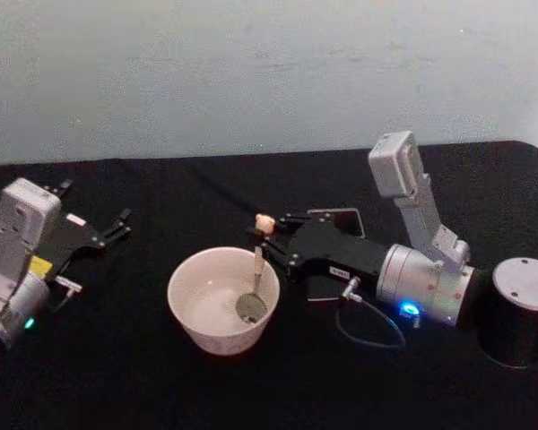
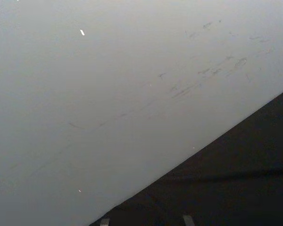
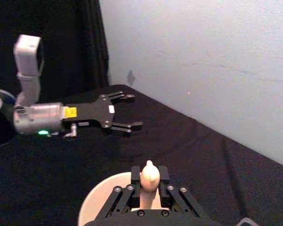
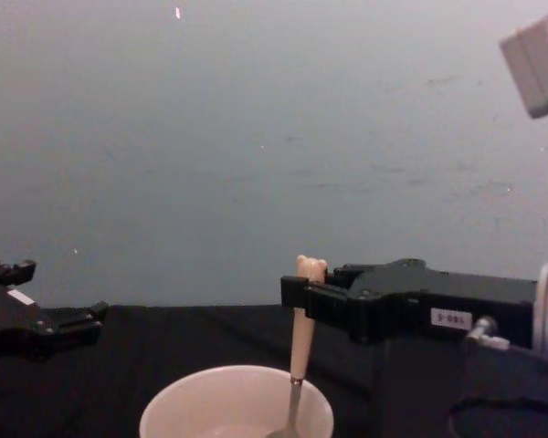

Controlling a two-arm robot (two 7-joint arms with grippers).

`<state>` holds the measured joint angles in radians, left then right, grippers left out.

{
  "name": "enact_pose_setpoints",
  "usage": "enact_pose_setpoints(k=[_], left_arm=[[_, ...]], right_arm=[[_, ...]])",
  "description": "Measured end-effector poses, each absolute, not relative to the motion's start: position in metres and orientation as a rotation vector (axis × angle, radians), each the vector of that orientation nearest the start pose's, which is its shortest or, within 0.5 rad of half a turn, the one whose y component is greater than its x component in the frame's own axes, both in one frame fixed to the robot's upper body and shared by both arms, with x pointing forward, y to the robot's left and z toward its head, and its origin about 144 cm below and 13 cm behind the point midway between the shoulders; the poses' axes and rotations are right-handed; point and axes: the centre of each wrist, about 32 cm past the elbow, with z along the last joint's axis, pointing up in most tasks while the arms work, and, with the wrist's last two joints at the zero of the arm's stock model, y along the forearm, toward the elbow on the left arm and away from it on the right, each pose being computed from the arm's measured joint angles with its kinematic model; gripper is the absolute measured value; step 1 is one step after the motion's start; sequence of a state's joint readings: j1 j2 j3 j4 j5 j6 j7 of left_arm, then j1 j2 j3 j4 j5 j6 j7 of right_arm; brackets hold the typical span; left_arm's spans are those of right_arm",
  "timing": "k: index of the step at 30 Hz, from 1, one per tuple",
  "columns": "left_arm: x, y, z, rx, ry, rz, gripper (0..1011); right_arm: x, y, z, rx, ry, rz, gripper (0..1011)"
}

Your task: Pick up the stirring spoon with one hand, stir inside the cup, then place it back in its original position.

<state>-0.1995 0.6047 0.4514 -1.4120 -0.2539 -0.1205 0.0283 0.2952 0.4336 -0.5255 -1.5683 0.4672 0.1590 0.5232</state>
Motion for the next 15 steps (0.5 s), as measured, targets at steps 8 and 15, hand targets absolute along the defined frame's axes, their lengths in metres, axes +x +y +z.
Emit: enact_pose_setpoints(k=[8, 15], left_arm=[[0.489, 0.310, 1.140, 0.304, -0.285, 1.248, 1001], [0.489, 0.310, 1.140, 0.304, -0.285, 1.248, 1002]], right_arm=[[0.493, -0.199, 1.196, -0.117, 0.070, -0.529, 218], [0.496, -0.184, 1.193, -0.108, 0.076, -0.498, 218]])
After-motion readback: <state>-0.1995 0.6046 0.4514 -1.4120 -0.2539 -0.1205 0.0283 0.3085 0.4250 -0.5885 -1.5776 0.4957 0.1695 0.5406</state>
